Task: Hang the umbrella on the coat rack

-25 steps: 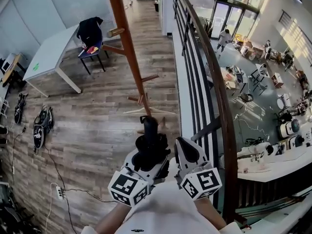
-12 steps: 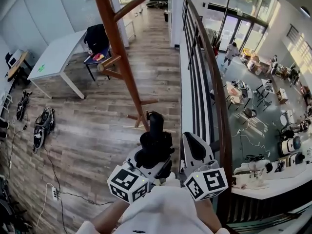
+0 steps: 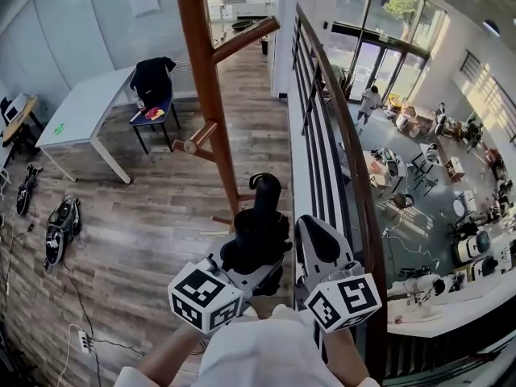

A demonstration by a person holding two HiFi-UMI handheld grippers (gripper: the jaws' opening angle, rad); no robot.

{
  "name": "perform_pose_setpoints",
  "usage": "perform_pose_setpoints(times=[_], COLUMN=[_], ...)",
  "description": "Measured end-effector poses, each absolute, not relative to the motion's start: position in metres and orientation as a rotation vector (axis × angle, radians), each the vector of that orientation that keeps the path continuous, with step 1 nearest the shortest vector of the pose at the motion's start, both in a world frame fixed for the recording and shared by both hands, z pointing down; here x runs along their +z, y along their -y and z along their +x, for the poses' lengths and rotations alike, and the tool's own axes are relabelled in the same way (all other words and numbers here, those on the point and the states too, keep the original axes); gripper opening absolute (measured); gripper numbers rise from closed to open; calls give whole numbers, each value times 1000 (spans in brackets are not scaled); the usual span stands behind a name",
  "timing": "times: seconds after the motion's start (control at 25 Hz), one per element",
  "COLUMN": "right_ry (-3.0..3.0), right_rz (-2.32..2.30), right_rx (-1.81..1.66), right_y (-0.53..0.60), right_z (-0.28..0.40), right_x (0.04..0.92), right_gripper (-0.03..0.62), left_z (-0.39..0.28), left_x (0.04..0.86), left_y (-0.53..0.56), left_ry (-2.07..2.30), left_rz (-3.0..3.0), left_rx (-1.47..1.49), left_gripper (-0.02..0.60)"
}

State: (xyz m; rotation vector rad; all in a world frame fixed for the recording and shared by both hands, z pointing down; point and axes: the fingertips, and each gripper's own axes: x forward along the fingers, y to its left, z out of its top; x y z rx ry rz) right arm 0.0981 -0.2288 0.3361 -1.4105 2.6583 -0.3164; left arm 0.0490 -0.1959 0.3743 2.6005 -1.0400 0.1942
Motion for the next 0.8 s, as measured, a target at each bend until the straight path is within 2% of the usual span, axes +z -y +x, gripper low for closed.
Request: perform_pose_setpoints(times=[0.36, 0.8], right_ry=[-2642, -2639], right_rz=[-1481, -1502], right_rx=[-270, -264], right_y=[252, 248], right_z=[83, 87], right_x=[301, 282], right_gripper=[41, 41], left_z=[39, 50], left_x=[350, 315], left_y=[208, 217], left_ry=[878, 919], left_rz=[2642, 2658], left_rx=[152, 77], left_gripper=[268, 268])
